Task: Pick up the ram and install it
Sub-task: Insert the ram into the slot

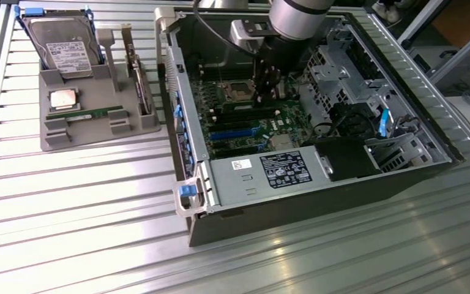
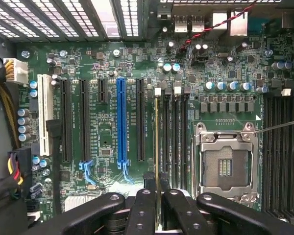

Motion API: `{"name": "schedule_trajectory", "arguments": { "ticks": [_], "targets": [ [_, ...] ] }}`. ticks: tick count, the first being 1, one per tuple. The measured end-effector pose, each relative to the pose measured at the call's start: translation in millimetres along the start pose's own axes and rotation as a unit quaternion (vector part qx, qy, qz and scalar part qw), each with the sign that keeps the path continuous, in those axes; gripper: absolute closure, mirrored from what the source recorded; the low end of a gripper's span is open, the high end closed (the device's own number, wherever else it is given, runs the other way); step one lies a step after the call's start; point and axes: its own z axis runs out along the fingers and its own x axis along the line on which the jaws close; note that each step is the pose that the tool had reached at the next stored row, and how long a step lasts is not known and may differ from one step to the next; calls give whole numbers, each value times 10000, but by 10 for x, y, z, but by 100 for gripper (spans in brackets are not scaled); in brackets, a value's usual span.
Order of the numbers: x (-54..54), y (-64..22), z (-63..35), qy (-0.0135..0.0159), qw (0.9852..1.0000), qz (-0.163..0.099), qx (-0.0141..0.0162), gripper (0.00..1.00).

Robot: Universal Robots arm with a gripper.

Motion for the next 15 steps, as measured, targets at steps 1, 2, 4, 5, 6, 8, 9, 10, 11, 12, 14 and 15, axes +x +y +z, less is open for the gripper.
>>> {"name": "schedule_trajectory", "arguments": {
  "ticks": [1, 2, 4, 5, 6, 8, 9, 10, 11, 12, 14, 15],
  "targets": [
    [-15, -1, 28, 0, 10000, 0, 0, 87],
    [-18, 0, 41, -1, 10000, 0, 0, 87],
    [-29, 4, 61, 0, 10000, 0, 0, 87],
    [-35, 5, 69, 0, 10000, 0, 0, 87],
    [-41, 6, 78, 1, 10000, 0, 0, 87],
    [-42, 13, 92, 0, 10000, 0, 0, 87],
    [-42, 13, 98, 1, 10000, 0, 0, 87],
    [-42, 13, 106, 0, 10000, -1, 0, 87],
    [-42, 13, 112, 0, 10000, -1, 0, 87],
    [-43, 13, 118, 0, 10000, 0, 0, 87],
    [-49, 13, 145, 0, 10000, 0, 0, 87],
    [-50, 14, 151, 1, 10000, 0, 0, 87]
  ]
}}
